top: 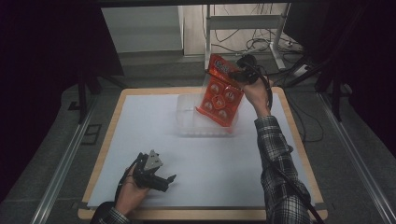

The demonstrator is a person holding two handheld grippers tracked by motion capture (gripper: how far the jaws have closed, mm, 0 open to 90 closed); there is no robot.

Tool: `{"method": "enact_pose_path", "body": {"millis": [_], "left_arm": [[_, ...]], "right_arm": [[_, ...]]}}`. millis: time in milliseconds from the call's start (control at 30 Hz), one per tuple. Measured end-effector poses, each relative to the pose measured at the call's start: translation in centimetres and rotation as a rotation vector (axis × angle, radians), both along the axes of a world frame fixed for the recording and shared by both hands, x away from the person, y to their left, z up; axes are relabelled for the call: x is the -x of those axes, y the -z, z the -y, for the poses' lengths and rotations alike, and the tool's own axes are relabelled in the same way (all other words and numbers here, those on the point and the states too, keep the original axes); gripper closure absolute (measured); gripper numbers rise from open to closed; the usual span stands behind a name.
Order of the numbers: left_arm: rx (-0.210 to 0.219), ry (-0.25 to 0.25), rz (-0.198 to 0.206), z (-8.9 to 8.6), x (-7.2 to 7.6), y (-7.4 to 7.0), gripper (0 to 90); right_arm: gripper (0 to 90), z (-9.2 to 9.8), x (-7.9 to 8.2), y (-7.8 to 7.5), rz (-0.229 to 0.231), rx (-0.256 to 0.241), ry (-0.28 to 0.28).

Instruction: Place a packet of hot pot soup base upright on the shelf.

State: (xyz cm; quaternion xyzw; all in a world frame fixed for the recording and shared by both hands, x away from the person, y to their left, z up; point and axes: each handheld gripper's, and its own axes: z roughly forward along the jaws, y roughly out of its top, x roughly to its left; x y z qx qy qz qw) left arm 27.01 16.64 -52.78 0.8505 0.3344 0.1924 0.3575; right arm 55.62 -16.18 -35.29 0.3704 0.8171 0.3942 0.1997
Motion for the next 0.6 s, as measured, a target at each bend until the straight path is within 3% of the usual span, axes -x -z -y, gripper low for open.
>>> {"method": "enact_pose_path", "body": {"millis": [233,600], "left_arm": [[0.001,0.001,0.0,0.0,0.0,0.0,0.0],[-0.002,0.001,0.0,0.1,0.0,0.1,0.0]], "right_arm": [[70.4,-0.4,0.4,-0.4,0.014,0.039,-0.008],[41.9,0.3,1.2,-1.4,0.027,-0.013,-0.007]]}}
